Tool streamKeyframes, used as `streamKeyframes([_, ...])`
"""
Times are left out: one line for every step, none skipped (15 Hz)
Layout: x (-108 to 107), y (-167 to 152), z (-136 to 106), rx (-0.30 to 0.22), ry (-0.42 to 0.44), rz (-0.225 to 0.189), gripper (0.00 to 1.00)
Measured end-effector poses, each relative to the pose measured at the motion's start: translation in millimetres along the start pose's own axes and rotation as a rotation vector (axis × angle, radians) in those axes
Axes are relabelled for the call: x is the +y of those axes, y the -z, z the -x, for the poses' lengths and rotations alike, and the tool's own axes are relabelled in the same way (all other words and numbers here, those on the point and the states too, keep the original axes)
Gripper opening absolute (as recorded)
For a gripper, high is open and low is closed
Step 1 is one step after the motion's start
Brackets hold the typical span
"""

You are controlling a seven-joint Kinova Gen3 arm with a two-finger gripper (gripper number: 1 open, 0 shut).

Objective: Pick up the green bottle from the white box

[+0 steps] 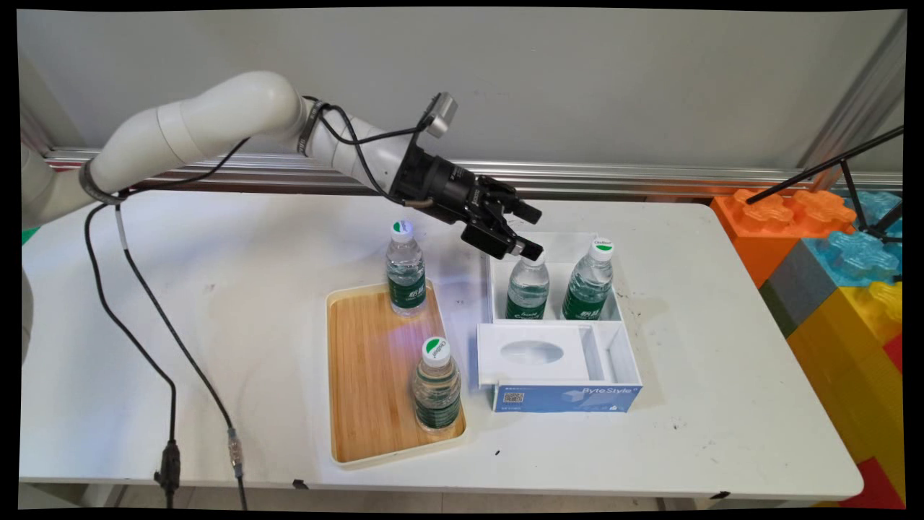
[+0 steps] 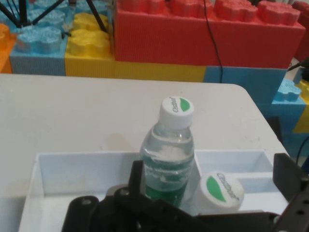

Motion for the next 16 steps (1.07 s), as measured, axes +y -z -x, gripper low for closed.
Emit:
streamKeyframes([0.4,2.8,-0.4,-0.008,0.008,0.002,1.00])
streamKeyframes([1.0,6.1,-0.2,-0.016,0.015,0.003,1.00])
streamKeyframes([1.1,8.7,0.0,-0.024,0.020,0.004,1.00])
streamKeyframes([1.3,11.4,0.4,-0.032,0.026,0.005,1.00])
streamKeyframes([1.5,14.5,1.2,-0.041,0.032,0.005,1.00])
streamKeyframes([1.9,16.8,2.1,-0.048,0.036,0.006,1.00])
streamKeyframes([2.5,19.1,3.2,-0.056,0.041,0.008,1.00])
streamKeyframes([3.2,20.7,4.1,-0.064,0.044,0.011,1.00])
streamKeyframes([4.1,21.8,5.0,-0.069,0.048,0.013,1.00])
streamKeyframes([5.3,22.8,6.1,-0.075,0.051,0.016,1.00])
streamKeyframes([6.6,23.2,7.0,-0.081,0.054,0.021,1.00])
streamKeyframes([7.9,23.4,8.0,-0.085,0.057,0.024,1.00])
streamKeyframes([8.9,23.7,8.6,-0.088,0.058,0.026,1.00])
streamKeyframes([10.3,23.3,9.6,-0.092,0.060,0.030,1.00])
streamKeyframes([11.8,22.3,10.7,-0.097,0.060,0.035,1.00])
streamKeyframes([13.5,21.5,12.1,-0.101,0.061,0.040,1.00])
